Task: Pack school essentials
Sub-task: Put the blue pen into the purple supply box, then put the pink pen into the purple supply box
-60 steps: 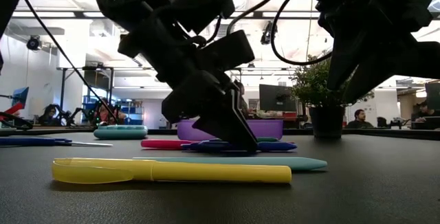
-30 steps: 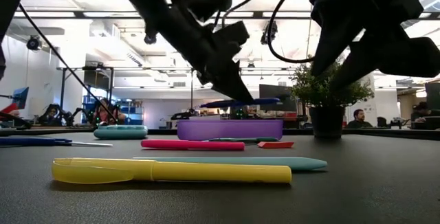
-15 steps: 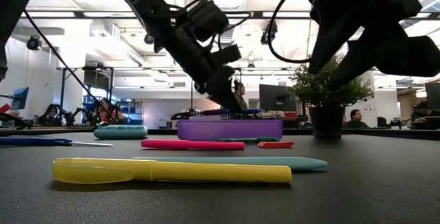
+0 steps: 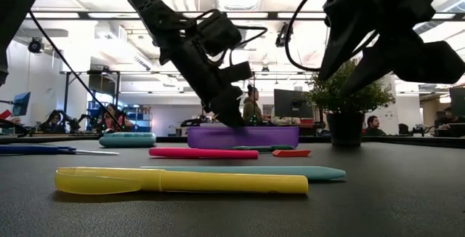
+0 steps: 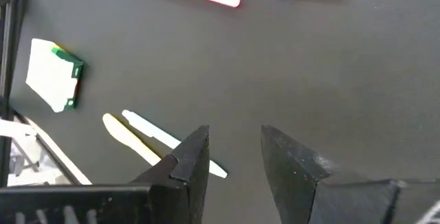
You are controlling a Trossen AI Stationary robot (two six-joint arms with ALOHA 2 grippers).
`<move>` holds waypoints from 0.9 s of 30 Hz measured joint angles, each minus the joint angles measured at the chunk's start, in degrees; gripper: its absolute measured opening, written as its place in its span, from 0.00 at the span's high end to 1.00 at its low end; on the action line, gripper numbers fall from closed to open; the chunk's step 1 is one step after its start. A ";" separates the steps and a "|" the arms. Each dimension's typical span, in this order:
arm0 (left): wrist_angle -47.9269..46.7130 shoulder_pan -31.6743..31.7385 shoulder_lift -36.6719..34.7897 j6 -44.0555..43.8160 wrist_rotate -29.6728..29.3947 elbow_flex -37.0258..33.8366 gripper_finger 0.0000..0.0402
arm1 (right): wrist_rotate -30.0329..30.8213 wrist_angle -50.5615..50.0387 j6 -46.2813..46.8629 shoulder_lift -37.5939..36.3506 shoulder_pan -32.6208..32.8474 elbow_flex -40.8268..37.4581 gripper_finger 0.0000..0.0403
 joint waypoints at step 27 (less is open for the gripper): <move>-13.84 -16.09 -10.83 -9.89 8.47 -4.13 0.71 | -3.16 -0.32 -16.48 -2.42 0.03 0.00 0.70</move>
